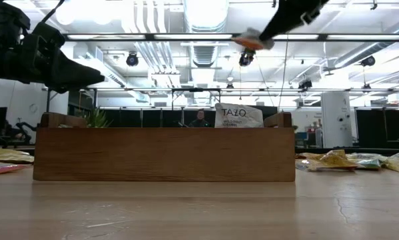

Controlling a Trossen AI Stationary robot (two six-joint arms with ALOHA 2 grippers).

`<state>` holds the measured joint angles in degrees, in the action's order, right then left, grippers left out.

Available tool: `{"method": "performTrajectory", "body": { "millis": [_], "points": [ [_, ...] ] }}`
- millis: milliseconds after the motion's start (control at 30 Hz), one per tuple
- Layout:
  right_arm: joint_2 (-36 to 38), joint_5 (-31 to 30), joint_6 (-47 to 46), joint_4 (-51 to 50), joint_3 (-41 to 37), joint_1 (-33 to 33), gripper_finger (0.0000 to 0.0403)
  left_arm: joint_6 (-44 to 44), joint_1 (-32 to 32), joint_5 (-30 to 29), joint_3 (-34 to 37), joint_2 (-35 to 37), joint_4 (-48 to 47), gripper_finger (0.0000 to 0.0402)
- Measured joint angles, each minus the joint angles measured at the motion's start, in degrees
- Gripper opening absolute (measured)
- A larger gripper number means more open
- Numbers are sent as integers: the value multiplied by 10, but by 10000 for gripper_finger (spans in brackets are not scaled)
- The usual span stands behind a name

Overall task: Pick & Place Tea
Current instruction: Put the white tea bag into the right section of the wooden organizer

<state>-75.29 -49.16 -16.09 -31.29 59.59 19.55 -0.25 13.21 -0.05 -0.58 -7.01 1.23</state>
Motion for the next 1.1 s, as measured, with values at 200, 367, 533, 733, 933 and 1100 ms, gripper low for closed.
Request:
{"method": "performTrajectory", "body": {
  "millis": [200, 367, 533, 733, 933, 1100],
  "points": [
    [-85, -20, -36, -86, 86, 62, 8, 0, 0, 0, 0, 0, 0, 147],
    [-164, -20, -82, -182, 162, 98, 8, 0, 0, 0, 0, 0, 0, 147],
    [-234, -20, -102, -241, 221, 129, 8, 0, 0, 0, 0, 0, 0, 147],
    [-290, -33, -78, -250, 262, 155, 8, 0, 0, 0, 0, 0, 0, 147],
    [-335, -103, -68, -250, 265, 174, 8, 0, 0, 0, 0, 0, 0, 147],
    [-372, -132, -65, -249, 265, 180, 8, 0, 0, 0, 0, 0, 0, 147]
  ]
}}
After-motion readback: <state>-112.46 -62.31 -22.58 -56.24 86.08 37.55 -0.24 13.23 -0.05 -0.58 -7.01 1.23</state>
